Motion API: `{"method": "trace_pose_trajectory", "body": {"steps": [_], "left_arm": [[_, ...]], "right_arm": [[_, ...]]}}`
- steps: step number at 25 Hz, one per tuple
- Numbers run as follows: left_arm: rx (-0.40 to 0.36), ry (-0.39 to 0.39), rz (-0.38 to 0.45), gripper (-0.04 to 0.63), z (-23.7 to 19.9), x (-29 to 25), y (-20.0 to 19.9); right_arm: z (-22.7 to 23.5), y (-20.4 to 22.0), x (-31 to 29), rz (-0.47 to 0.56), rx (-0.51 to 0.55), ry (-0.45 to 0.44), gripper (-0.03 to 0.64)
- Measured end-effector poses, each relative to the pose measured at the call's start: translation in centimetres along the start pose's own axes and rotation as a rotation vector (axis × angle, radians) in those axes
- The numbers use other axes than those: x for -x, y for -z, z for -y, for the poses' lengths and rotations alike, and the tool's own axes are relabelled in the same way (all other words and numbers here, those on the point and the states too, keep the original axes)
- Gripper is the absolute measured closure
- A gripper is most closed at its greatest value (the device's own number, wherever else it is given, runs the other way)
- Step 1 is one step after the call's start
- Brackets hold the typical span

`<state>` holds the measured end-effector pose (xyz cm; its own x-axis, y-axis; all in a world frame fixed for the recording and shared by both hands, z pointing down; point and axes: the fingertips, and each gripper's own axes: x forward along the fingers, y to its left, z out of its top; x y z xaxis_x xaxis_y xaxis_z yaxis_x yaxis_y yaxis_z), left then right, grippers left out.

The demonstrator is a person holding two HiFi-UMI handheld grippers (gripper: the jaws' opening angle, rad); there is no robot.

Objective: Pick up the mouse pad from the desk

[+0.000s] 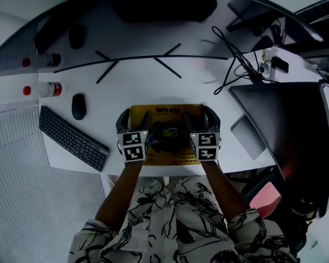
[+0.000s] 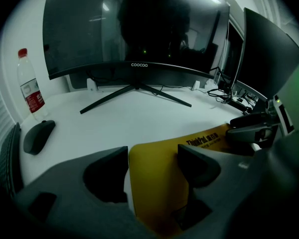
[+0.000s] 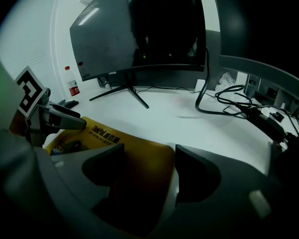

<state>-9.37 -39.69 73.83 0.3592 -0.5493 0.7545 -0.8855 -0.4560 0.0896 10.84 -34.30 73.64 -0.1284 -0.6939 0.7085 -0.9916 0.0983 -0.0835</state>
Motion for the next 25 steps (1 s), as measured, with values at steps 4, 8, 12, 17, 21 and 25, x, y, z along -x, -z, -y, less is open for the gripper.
{"method": "trace_pose_trajectory", "body": {"steps": [4,8,12,17,21,25], "left_arm": [[-0.002,0.001,-0.002,0.295,0.0,-0.1,0.0],[-0.002,0.003,-0.009,0.301,0.1,-0.1,0.0],[-0.016,0.024,-0.011,0.365,0.7,0.0,0.1],[-0.020,0.074,-0.013,0.468,1.9,0.1,0.0],[-0.004,0.112,-0.019,0.470,2.0,0.2,0.0],[-0.002,0.154,-0.020,0.494,2.5,0.4,-0.1]], "right_arm": [[-0.2,0.0,0.0,-0.001,0.000,0.000,0.305],[-0.7,0.1,0.0,-0.004,-0.004,-0.002,0.349],[-1.1,0.2,0.0,-0.004,-0.001,-0.006,0.387],[-1.8,-0.1,0.2,0.003,0.000,-0.020,0.443],[-2.4,0.0,0.4,0.002,0.017,-0.036,0.495],[-2.9,-0.2,0.6,-0.008,0.024,-0.079,0.527]]}}
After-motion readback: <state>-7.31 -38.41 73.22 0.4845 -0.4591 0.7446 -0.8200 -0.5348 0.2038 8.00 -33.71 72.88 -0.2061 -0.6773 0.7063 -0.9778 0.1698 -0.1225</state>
